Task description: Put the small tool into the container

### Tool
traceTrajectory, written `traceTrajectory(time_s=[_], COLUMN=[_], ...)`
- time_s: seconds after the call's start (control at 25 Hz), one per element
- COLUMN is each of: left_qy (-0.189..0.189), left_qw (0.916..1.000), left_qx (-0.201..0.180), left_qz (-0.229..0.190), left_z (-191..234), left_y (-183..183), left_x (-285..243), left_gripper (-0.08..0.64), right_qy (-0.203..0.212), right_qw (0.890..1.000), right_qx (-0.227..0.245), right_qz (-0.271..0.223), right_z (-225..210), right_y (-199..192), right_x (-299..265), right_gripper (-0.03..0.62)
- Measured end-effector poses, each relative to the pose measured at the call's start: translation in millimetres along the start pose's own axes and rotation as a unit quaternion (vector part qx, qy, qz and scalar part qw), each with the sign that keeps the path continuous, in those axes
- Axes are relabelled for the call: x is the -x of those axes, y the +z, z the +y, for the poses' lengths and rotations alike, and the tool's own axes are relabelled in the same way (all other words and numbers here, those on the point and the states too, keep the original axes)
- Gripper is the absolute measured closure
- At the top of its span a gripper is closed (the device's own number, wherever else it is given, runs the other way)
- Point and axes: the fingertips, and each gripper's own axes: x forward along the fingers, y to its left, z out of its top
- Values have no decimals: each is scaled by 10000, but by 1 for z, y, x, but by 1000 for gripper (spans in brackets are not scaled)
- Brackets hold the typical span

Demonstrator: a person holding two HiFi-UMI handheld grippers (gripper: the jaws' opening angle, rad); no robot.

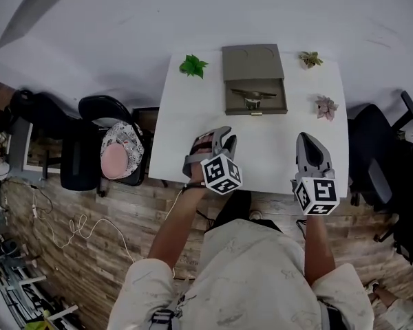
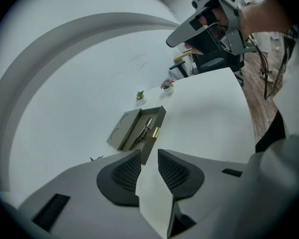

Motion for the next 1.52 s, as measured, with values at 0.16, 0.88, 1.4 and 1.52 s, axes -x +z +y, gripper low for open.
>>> traceTrajectory(time_s=[0.16, 0.88, 1.4, 1.52], left_qy=[137, 984, 1184, 1233], left_qw=[9992, 9746, 9373, 9285], left_qx=[362, 1919, 2957, 3127], left_qz=[-25, -598, -1416, -1580], left_z=[-4, -3, -8, -9], left_y=[-8, -26, -24, -22], left_x=[16, 72, 108, 114], left_gripper=[448, 451, 451, 451], right_qy=[87, 76, 58, 53], right_qw=[9999, 9998, 9998, 9998], right_qx=[53, 196, 155, 173], right_qz=[-19, -17, -82, -87], right_z=[8, 18, 25, 25], right_y=[-1, -12, -22, -21], right_x=[5, 37, 54, 57], right_gripper=[577, 577, 577, 577])
